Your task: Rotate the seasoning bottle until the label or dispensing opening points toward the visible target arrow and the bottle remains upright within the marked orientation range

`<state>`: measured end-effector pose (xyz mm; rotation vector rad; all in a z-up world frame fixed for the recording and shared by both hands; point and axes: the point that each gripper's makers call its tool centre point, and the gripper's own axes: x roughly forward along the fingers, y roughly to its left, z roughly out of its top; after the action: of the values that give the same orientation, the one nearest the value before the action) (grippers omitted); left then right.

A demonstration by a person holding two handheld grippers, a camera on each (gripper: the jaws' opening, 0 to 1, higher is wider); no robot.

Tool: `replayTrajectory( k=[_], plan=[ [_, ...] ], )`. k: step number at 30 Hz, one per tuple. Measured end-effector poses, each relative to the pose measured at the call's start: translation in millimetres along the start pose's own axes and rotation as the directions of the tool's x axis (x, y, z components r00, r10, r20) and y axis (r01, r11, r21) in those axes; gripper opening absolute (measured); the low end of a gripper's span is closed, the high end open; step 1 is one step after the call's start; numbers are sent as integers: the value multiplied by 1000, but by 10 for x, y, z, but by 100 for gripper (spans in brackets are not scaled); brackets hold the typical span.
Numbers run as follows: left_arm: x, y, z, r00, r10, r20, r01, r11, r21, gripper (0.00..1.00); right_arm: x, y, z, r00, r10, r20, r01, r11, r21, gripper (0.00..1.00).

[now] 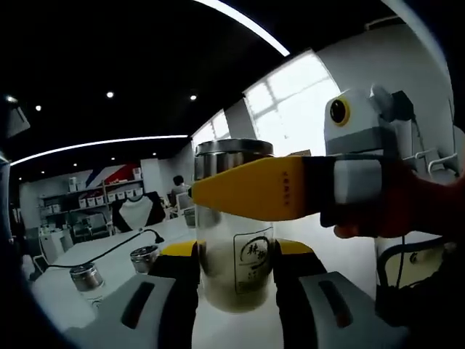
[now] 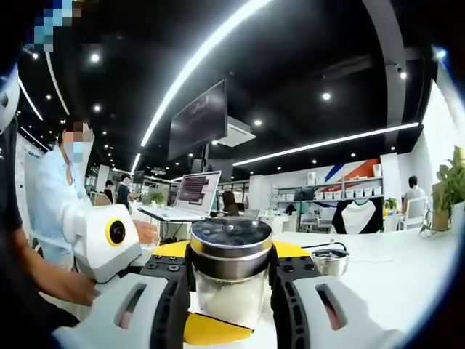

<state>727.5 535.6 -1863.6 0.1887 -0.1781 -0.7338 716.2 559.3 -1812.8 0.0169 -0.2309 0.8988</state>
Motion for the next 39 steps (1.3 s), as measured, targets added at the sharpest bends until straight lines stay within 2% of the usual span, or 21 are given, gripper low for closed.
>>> replayTrajectory(
  k=[5, 7, 9, 12, 14, 17, 20, 23, 28, 31, 33, 38, 39],
  plan=[
    [27, 52, -31, 997, 80, -7, -80, 996, -40, 41, 31, -29, -42, 998, -60, -15, 60, 998, -3, 39],
    [37, 36, -50, 997, 72, -19, -73, 996, -56, 41, 12, -56, -62, 996, -80, -28, 80, 997, 6, 38],
    [42, 12, -41, 999, 44, -7, -44, 996, -76, 41, -13, -80, -45, 996, -90, -26, 91, 996, 16, 38],
    [54, -1, -31, 1000, 23, -9, -23, 999, -49, 42, -28, -79, -37, 996, -87, -30, 88, 996, 4, 38],
    [43, -5, 6, 1000, -5, 12, 5, 999, -33, 42, -39, -59, -5, 998, -67, -17, 67, 998, 2, 38],
    [26, -78, 35, 994, -106, 26, 108, 990, -89, 42, -59, -13, 22, 1000, -12, -10, 12, 1000, 9, 38],
    [2, -102, 45, 987, -156, 37, 160, 981, -113, 43, -76, 33, 36, 999, 38, 1, -38, 999, 36, 38],
    [-31, -152, 49, 975, -218, 40, 221, 965, -139, 43, -97, 47, 44, 997, 73, 4, -73, 996, 48, 38],
    [-67, -220, 39, 958, -284, 41, 287, 945, -157, 43, -144, 132, 46, 987, 160, 1, -159, 986, 55, 38],
    [-81, -272, 39, 949, -311, 46, 314, 936, -159, 43, -168, 182, 46, 981, 194, 0, -194, 980, 50, 38],
    [-84, -283, 36, 949, -314, 44, 317, 936, -156, 43, -177, 179, 45, 980, 201, 2, -201, 978, 57, 38],
    [-69, -261, 38, 961, -276, 31, 278, 952, -131, 43, -157, 156, 36, 983, 186, -1, -186, 980, 75, 38],
    [-53, -236, 33, 968, -248, 27, 249, 961, -117, 43, -138, 159, 34, 985, 174, -12, -174, 984, 35, 38]
  ],
)
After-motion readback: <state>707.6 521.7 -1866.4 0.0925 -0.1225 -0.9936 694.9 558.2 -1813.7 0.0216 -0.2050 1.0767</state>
